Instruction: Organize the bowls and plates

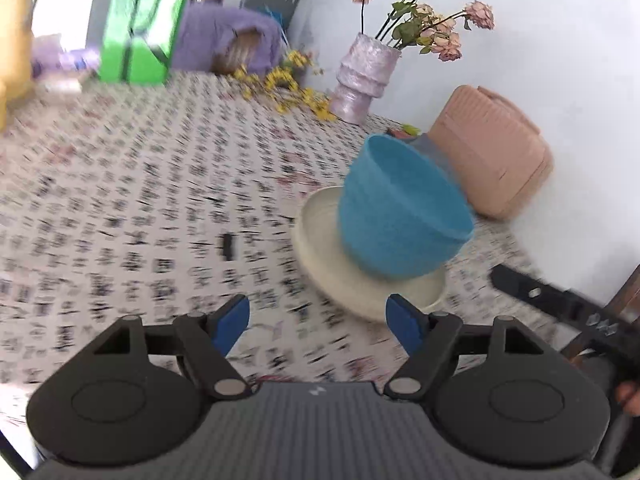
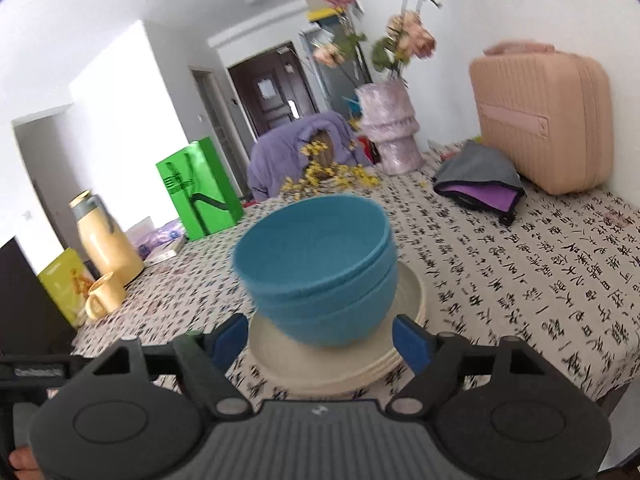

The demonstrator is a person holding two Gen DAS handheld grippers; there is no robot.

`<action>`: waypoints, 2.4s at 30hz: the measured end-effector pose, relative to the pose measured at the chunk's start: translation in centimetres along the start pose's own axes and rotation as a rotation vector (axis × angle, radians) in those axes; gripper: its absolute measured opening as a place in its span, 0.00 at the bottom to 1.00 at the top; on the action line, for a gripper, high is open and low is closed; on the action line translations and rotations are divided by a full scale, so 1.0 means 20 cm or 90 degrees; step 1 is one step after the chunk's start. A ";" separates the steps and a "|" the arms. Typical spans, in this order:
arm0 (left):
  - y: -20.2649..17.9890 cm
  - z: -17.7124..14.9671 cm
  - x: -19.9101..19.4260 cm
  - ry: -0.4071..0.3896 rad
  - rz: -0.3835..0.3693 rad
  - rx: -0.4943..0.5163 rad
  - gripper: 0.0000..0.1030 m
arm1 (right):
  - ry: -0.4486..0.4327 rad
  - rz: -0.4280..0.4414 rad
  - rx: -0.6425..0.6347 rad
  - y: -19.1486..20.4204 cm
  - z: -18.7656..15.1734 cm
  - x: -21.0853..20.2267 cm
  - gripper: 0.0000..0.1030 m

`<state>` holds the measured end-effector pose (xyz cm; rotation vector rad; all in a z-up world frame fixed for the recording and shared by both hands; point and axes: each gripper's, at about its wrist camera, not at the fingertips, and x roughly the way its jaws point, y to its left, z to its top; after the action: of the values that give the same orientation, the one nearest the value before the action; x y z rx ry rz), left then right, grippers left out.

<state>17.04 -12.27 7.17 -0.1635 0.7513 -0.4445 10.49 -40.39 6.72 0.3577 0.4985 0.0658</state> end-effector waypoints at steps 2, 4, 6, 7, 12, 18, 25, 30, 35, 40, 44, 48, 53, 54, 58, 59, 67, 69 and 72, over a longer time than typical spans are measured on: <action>0.00 -0.08 -0.04 -0.022 0.031 0.025 0.75 | -0.016 0.000 -0.025 0.06 -0.09 -0.03 0.79; 0.01 -0.16 -0.08 -0.041 0.057 0.042 0.77 | -0.026 -0.003 -0.051 0.12 -0.16 -0.06 0.79; 0.03 -0.22 -0.12 -0.060 0.077 0.048 0.80 | -0.044 -0.005 -0.072 0.18 -0.25 -0.09 0.79; 0.03 -0.25 -0.14 -0.069 0.086 0.049 0.80 | -0.054 -0.005 -0.082 0.21 -0.29 -0.11 0.79; 0.07 -0.38 -0.23 -0.129 0.137 0.082 0.85 | -0.099 -0.009 -0.128 0.33 -0.51 -0.15 0.80; 0.19 -0.57 -0.38 -0.214 0.198 0.105 0.94 | -0.113 -0.005 -0.162 0.47 -0.71 -0.14 0.81; 0.33 -0.79 -0.57 -0.221 0.254 0.082 0.95 | -0.140 -0.005 -0.151 0.54 -0.84 -0.26 0.89; 0.30 -0.80 -0.63 -0.254 0.237 0.090 0.95 | -0.165 -0.003 -0.140 0.54 -0.90 -0.35 0.91; 0.28 -0.81 -0.64 -0.260 0.235 0.095 0.97 | -0.164 0.001 -0.144 0.54 -0.88 -0.34 0.91; 0.28 -0.80 -0.64 -0.260 0.235 0.094 0.98 | -0.168 0.004 -0.143 0.55 -0.88 -0.34 0.92; 0.29 -0.80 -0.64 -0.261 0.238 0.089 0.98 | -0.171 0.010 -0.157 0.57 -0.88 -0.34 0.93; 0.29 -0.80 -0.64 -0.262 0.238 0.089 0.98 | -0.163 0.013 -0.161 0.58 -0.88 -0.33 0.93; 0.29 -0.80 -0.64 -0.261 0.238 0.090 0.98 | -0.156 0.013 -0.157 0.57 -0.88 -0.31 0.93; 0.29 -0.80 -0.64 -0.262 0.238 0.091 0.98 | -0.156 0.011 -0.157 0.57 -0.88 -0.31 0.93; 0.29 -0.80 -0.64 -0.263 0.237 0.092 0.98 | -0.157 0.013 -0.157 0.57 -0.88 -0.31 0.93; 0.29 -0.80 -0.64 -0.263 0.237 0.093 0.98 | -0.156 0.012 -0.157 0.57 -0.88 -0.31 0.93; 0.28 -0.81 -0.64 -0.268 0.235 0.099 0.98 | -0.157 0.013 -0.156 0.57 -0.88 -0.32 0.93; 0.28 -0.80 -0.64 -0.267 0.236 0.099 0.98 | -0.158 0.014 -0.156 0.57 -0.88 -0.32 0.93; 0.29 -0.80 -0.64 -0.267 0.237 0.097 0.98 | -0.155 0.014 -0.155 0.57 -0.88 -0.31 0.93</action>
<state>-0.43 -1.23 1.81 0.0288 0.3212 -0.1025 -3.13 -25.04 -0.90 0.1291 0.2423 0.1023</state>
